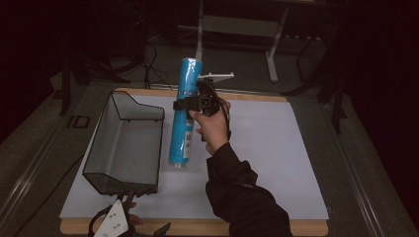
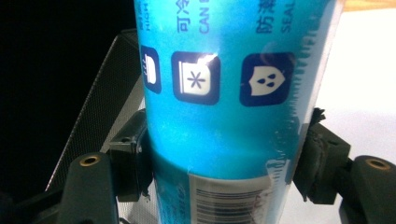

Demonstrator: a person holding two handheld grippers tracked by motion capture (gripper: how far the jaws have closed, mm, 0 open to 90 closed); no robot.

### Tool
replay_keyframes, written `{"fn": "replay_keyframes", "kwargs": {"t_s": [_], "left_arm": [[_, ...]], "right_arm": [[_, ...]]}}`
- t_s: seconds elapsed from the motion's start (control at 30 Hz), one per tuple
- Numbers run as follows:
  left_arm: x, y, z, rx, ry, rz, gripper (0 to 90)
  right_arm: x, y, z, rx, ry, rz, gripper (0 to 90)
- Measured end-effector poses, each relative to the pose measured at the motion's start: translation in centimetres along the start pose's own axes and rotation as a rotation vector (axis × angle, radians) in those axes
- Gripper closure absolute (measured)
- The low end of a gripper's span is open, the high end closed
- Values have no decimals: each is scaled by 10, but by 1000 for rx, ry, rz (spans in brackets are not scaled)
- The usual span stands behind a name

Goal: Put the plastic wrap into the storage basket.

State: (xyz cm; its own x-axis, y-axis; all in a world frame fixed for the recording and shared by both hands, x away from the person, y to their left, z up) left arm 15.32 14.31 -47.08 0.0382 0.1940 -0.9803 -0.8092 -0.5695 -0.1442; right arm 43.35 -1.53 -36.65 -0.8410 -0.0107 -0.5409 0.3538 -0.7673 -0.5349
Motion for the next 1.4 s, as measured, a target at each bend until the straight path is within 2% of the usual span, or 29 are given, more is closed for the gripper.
{"fn": "replay_keyframes", "kwargs": {"t_s": [0.33,0.43,0.57,0.67,0.77,1.0,1.23,1.4], "left_arm": [[0,0,1,0,5,2,6],[-1,0,3,-1,9,5,6],[-1,0,4,-1,11,7,6],[-1,0,4,0,12,4,6],[-1,0,5,-2,16,7,6],[0,0,7,-3,15,12,6],[0,0,6,2,13,10,6],[0,1,6,4,12,8,6]], "right_arm": [[-6,-32,-21,-28,-21,48,317],[-4,-43,-32,-63,-44,45,317],[1,-58,-50,-51,-73,87,317],[5,-65,-63,-69,-95,77,317],[10,-71,-75,-73,-117,89,317],[22,-76,-98,-53,-181,116,317],[38,-72,-116,-23,-252,142,317],[46,-68,-126,-6,-289,135,316]]}}
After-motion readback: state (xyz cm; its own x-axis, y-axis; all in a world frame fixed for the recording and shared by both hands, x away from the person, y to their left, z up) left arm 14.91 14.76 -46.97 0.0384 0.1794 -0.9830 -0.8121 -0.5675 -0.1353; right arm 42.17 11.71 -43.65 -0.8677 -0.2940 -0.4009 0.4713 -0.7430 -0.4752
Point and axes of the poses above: each handheld gripper's, and its own axes: z roughly backward along the jaws, x roughly out of its underside, y roughly to its right, the point moved 3 cm from there along -z, roughly forward along the jaws, and after that the axes turned 3 degrees about -z, right-handed, at the moved point
